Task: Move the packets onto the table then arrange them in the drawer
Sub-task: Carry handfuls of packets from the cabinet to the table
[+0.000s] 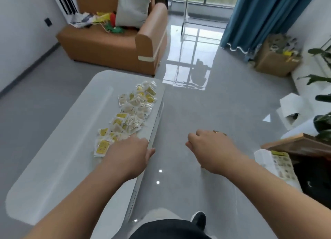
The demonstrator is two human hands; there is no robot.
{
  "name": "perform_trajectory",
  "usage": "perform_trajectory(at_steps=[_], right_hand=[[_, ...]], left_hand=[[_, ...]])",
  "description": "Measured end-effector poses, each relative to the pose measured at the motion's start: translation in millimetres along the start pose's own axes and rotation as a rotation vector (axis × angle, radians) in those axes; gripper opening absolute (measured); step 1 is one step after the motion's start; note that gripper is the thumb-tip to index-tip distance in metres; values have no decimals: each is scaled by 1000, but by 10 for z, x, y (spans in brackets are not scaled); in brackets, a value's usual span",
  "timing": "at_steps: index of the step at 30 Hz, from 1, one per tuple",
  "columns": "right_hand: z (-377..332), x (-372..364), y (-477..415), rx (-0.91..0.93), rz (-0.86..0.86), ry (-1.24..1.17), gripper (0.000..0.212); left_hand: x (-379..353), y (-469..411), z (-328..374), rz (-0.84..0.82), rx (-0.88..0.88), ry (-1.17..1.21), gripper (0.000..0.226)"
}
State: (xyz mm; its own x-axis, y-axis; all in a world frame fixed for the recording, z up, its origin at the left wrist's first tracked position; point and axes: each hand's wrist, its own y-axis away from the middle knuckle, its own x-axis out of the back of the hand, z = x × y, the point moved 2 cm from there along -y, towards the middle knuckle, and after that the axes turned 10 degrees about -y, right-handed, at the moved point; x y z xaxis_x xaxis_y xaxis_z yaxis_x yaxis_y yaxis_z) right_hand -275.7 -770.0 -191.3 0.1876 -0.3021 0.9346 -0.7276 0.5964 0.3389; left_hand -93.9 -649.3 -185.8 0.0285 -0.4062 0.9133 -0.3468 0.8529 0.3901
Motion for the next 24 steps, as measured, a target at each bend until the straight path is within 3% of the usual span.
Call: perform_trajectory(at_steps=[11, 24], right_hand=[[656, 519, -1375, 412, -134, 88, 24], [901, 953, -3069, 616, -276, 271, 23]], left_hand=[[414, -619, 375, -19, 316, 171, 38], [457, -2030, -117, -52, 559, 409, 36]])
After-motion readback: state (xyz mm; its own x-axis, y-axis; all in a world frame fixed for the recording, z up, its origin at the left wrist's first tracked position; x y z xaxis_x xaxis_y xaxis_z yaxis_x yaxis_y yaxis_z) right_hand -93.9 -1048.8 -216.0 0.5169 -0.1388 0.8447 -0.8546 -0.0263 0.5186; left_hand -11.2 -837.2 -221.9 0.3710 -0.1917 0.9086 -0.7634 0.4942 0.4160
